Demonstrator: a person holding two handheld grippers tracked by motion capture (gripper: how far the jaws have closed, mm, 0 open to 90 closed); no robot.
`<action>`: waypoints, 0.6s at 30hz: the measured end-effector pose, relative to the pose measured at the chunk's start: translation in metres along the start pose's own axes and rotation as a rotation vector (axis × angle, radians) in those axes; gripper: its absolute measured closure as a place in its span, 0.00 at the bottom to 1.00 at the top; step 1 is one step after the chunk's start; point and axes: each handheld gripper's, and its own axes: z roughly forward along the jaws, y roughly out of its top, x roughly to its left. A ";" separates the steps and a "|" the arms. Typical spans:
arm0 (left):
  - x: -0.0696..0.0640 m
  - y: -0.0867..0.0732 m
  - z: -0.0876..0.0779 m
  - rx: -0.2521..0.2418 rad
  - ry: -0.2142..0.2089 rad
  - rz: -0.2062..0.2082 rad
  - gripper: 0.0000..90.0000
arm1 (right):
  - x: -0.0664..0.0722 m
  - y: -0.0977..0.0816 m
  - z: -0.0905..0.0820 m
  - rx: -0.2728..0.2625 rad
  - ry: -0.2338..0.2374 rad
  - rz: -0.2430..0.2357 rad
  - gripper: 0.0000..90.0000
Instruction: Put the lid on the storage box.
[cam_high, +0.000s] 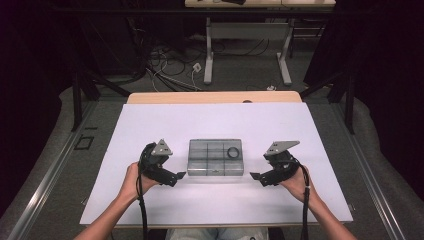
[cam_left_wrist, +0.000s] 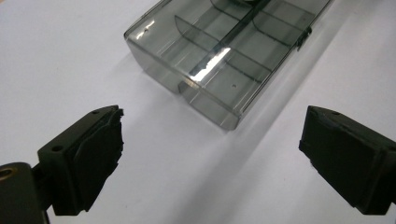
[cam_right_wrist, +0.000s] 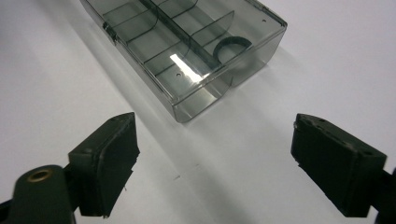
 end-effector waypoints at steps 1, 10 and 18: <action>0.001 -0.002 -0.001 -0.004 0.010 -0.001 0.05 | -0.001 -0.001 -0.001 0.002 -0.003 0.002 0.14; 0.007 -0.015 -0.014 0.018 0.038 -0.020 0.00 | -0.005 -0.007 -0.008 0.018 -0.018 0.019 0.05; 0.012 -0.030 -0.020 0.030 0.057 -0.046 0.00 | -0.011 -0.017 -0.012 0.043 -0.043 0.029 0.00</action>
